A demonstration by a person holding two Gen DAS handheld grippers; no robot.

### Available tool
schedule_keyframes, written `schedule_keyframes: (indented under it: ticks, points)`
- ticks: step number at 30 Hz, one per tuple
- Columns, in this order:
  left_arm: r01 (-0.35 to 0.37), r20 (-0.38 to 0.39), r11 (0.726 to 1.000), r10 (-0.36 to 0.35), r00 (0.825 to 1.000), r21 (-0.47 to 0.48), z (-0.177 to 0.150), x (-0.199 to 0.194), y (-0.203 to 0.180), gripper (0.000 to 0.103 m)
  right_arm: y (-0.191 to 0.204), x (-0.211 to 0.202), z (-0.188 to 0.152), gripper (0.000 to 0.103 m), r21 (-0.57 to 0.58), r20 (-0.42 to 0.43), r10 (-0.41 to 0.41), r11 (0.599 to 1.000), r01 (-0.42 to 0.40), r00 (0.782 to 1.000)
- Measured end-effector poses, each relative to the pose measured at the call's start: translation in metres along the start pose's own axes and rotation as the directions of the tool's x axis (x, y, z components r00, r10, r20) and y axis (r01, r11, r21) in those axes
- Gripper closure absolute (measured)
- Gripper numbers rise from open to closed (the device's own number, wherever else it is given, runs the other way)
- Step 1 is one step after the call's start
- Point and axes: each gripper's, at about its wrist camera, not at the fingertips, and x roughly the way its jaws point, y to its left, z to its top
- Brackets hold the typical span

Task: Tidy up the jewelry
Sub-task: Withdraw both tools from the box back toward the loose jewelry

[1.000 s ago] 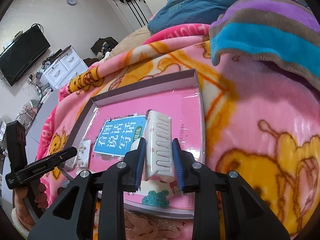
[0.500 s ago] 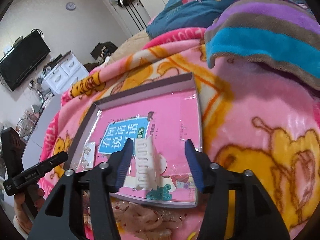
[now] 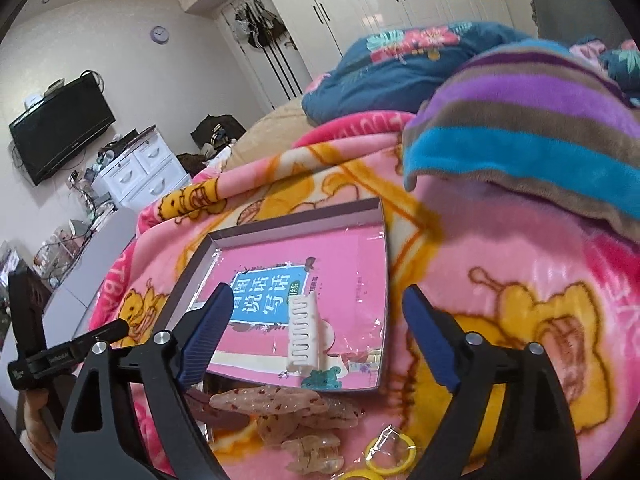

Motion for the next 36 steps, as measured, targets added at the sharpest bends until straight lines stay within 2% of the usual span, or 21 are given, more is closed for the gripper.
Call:
schedule_keyframes:
  ticks: [22, 36]
  points:
    - [0.002, 0.072, 1.000, -0.001, 0.997, -0.015, -0.018, -0.055, 0.005, 0.010, 0.024, -0.054, -0.004, 0.015, -0.051, 0.061, 0.039, 0.998, -0.036, 0.997]
    - [-0.007, 0.077, 1.000, 0.007, 0.997, 0.003, -0.035, -0.070, 0.009, 0.010, 0.045, -0.069, -0.020, 0.014, -0.109, 0.034, 0.071, 0.992, -0.067, 0.997]
